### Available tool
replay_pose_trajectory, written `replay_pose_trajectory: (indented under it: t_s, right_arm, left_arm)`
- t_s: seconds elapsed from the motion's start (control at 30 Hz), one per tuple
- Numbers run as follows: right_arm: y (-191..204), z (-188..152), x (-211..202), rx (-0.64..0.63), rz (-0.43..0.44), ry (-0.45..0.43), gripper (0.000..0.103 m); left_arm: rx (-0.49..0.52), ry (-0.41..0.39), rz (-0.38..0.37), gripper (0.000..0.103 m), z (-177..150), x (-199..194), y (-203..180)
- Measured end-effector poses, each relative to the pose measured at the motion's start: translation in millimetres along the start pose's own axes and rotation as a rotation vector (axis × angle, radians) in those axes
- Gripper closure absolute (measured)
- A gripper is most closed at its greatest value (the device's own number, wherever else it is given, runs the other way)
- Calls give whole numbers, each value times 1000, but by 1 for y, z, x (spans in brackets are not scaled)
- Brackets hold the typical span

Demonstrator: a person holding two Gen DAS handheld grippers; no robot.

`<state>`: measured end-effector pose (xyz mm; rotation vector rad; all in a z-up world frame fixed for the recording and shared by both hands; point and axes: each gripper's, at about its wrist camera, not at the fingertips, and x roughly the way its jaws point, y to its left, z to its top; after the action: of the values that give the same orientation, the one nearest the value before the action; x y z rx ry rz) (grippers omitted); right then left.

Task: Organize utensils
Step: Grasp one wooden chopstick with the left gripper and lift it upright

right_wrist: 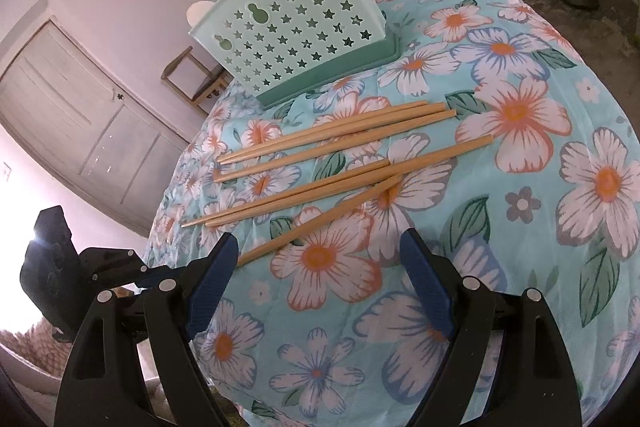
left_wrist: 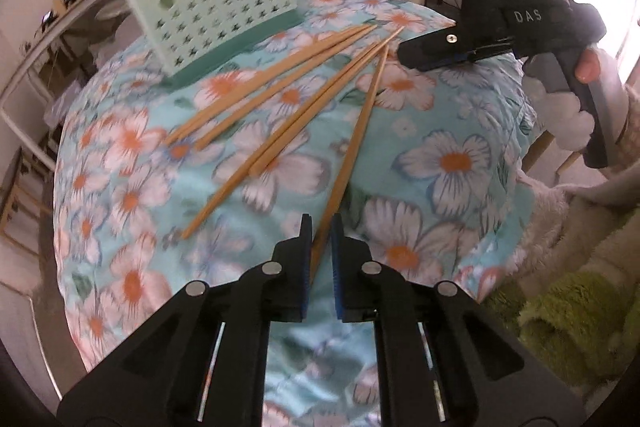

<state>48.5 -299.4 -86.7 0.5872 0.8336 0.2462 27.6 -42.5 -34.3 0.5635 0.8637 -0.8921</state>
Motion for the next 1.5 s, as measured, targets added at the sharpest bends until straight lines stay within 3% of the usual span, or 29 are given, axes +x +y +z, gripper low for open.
replay_pose_trajectory:
  t_s: [0.17, 0.37, 0.53, 0.7, 1.1, 1.5]
  right_arm:
    - [-4, 2, -2, 27, 27, -7, 22]
    - [-15, 5, -11, 78, 48, -31, 22]
    - [-33, 8, -25, 129, 47, -64, 23]
    - [-58, 10, -36, 203, 69, -98, 27]
    - [-66, 10, -36, 198, 82, -114, 29]
    - [-67, 8, -38, 193, 77, -118, 31]
  left_arm:
    - [-116, -9, -48, 94, -3, -9, 12]
    - [-200, -104, -122, 93, 25, -7, 9]
    - [-115, -117, -117, 93, 64, 23, -15]
    - [-12, -63, -92, 93, 91, 56, -29]
    - [111, 26, -98, 93, 117, 87, -46]
    - [73, 39, -105, 97, 125, 92, -46]
